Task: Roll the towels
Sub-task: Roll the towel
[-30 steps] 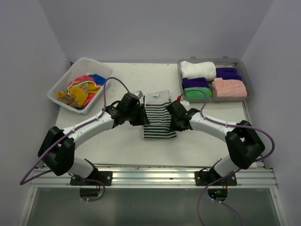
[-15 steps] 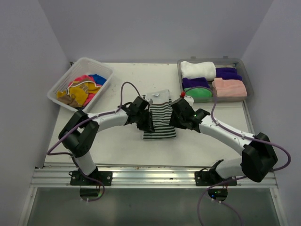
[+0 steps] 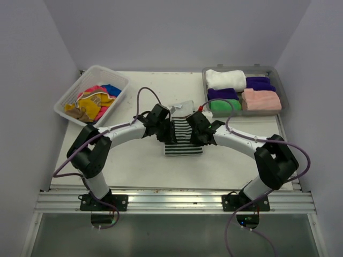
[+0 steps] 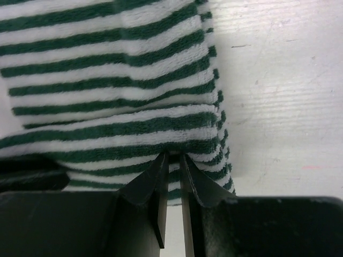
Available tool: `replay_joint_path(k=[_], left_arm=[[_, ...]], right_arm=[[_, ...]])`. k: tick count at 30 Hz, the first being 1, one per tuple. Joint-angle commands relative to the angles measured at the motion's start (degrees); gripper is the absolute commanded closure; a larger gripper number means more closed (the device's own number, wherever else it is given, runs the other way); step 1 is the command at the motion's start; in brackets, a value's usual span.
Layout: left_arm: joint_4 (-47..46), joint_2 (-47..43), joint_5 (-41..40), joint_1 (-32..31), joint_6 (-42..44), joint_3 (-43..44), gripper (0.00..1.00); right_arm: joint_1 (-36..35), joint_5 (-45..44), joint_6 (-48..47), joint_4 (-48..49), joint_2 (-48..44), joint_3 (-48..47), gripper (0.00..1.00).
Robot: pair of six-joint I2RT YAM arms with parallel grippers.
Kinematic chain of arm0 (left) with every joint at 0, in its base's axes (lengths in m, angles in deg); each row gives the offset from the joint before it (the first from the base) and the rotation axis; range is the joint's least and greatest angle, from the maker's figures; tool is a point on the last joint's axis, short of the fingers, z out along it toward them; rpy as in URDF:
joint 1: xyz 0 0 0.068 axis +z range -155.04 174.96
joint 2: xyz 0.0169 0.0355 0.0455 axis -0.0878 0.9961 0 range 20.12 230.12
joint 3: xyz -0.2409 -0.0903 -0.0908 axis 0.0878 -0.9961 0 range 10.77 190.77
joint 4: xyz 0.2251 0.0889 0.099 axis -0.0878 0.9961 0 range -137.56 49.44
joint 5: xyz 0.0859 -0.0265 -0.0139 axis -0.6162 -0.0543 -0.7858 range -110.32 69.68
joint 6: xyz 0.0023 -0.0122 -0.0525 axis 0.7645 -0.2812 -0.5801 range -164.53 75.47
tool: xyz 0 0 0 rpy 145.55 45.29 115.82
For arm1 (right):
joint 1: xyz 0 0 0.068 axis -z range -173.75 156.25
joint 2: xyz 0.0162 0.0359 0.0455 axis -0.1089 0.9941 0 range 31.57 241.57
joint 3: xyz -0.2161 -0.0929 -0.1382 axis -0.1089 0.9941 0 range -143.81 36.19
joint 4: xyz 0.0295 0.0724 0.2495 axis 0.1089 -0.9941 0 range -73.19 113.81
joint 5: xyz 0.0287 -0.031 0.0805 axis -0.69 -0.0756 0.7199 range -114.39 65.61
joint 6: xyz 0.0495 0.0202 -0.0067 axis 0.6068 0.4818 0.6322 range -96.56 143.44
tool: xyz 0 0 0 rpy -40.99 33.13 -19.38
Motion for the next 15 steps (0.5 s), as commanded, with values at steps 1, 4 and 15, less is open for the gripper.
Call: replay_joint_path(k=[1, 4, 15], left_arm=[[0.67, -1.82, -1.36, 1.47, 2.97, 3.48, 0.73], [-0.02, 0.64, -1.19, 2.71, 3.94, 4.53, 0.73], [-1.6, 11.8, -2.76, 6.4, 7.98, 15.43, 0.75]], right_arm=[[2.39, -0.44, -1.47, 3.18, 3.68, -3.35, 0.82], [2.74, -0.62, -2.79, 2.83, 6.76, -4.76, 0.83], [2.92, 1.05, -6.3, 3.53, 7.3, -4.42, 0.83]])
